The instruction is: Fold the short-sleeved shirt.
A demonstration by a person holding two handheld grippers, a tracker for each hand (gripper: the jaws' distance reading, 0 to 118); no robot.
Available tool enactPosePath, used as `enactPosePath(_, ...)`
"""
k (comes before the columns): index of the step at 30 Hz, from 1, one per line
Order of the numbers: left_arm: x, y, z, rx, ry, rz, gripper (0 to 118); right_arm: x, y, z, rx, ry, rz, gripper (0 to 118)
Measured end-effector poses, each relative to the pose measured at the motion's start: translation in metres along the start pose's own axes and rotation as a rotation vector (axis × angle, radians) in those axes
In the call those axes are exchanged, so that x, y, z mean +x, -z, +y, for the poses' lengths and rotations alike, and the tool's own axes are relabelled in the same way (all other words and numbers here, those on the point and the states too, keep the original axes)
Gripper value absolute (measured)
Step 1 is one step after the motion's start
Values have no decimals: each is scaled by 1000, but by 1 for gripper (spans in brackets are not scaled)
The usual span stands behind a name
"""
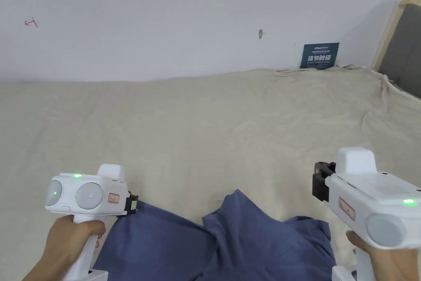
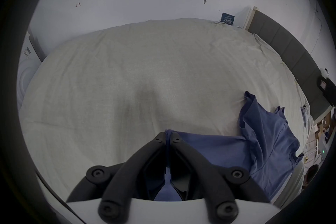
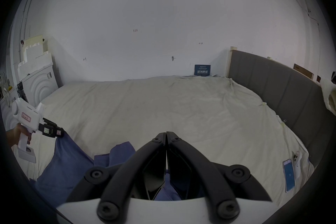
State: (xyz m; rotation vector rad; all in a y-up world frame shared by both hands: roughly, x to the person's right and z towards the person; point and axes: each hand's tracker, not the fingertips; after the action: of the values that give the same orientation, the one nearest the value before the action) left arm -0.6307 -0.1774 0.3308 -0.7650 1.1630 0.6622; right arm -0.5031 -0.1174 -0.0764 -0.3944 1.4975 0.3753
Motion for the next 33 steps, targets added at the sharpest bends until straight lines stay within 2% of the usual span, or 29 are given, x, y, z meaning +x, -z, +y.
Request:
enactPosePath(2, -1, -2, -2, 3, -5, -7, 0, -6, 25, 2, -51, 14, 26, 2)
enactPosePath(3, -1, -3, -3, 5, -8, -9, 0, -9, 36, 3, -77, 18, 45, 10)
enactPosePath(4, -1, -4, -3, 6, -10, -11, 0, -12, 49, 4, -99, 40, 64, 29)
enactPosePath(5, -1, -4, -3, 7, -12, -12, 0, -15, 60, 3, -113, 43, 66, 54)
enactPosePath(6, -1, -4, -4, 7, -13, -13, 0, -20, 71, 1, -149, 55, 93, 86)
enactPosePath(7, -1, -4, -4, 7, -13, -14, 0, -23, 83, -1, -182, 55, 100, 102)
enactPosePath(8, -2, -3, -4, 8, -15, -15, 0, -28, 95, -4, -199, 48, 108, 107)
enactPosePath(9, -3, -3, -4, 8, -17, -17, 0, -33, 104, -7, -212, 51, 107, 107)
enactPosePath(16, -7, -3, -8, 8, -41, -27, 0, -66, 170, -36, -392, -1, 121, 107)
enactPosePath(20, -9, -3, -12, 6, -57, -31, 0, -83, 193, -48, -432, -61, 94, 107)
enactPosePath(23, -11, -3, -14, 3, -67, -33, 0, -95, 190, -52, -445, -69, 80, 104)
enactPosePath(26, -12, -2, -16, 2, -82, -36, 0, -97, 203, -58, -454, -71, 85, 90)
enactPosePath(29, -13, -1, -17, 3, -95, -39, 0, -102, 213, -62, -483, -56, 84, 65)
enactPosePath(31, -14, -2, -18, 5, -108, -44, 0, -108, 208, -67, -486, -59, 90, 52)
enactPosePath(32, -14, -3, -18, 4, -111, -44, 0, -110, 204, -65, -469, -70, 77, 35)
enactPosePath(33, -14, -3, -19, 3, -112, -43, 0, -110, 201, -62, -466, -72, 77, 3)
